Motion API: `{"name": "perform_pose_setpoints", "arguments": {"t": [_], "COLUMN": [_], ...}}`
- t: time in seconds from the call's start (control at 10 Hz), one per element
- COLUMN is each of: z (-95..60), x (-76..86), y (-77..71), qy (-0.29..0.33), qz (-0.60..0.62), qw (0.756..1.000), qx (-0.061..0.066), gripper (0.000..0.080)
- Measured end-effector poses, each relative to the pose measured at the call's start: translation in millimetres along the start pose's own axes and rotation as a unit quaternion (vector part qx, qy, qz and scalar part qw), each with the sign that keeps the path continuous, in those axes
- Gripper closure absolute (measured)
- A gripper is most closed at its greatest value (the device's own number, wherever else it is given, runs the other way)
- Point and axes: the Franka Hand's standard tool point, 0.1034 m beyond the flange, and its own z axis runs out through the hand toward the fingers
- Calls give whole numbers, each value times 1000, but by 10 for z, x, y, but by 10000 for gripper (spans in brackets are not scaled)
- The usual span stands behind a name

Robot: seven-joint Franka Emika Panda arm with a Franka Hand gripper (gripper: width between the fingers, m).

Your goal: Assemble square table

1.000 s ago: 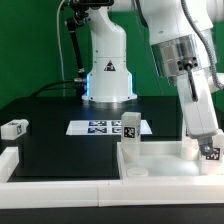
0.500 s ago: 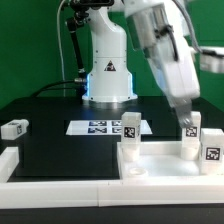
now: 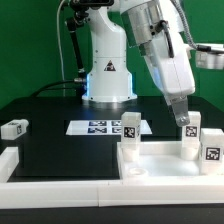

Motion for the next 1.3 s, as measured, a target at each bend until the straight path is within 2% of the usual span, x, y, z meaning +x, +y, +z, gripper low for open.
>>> {"name": "perform_pose_setpoints", "arguments": {"t": [0.2,0.3,0.5,0.6,0.7,0.9,1.2,1.3], "z": [-18,-127,-447,-539,-554,-534,-528,-504], "x": [33,196,585,761,842,808,849,1051], "y": [9,70,179,190,182,189,197,297], "qy": [0,0,1,6,10,11,14,6], "qz": [-17,-56,-109,-157,-205,-280,-391,-457], "qw": [1000,998,994,987,978,960,920,889], "qx": [1,5,19,24,26,24,21,15], "gripper": [151,151,151,151,151,151,151,151]}}
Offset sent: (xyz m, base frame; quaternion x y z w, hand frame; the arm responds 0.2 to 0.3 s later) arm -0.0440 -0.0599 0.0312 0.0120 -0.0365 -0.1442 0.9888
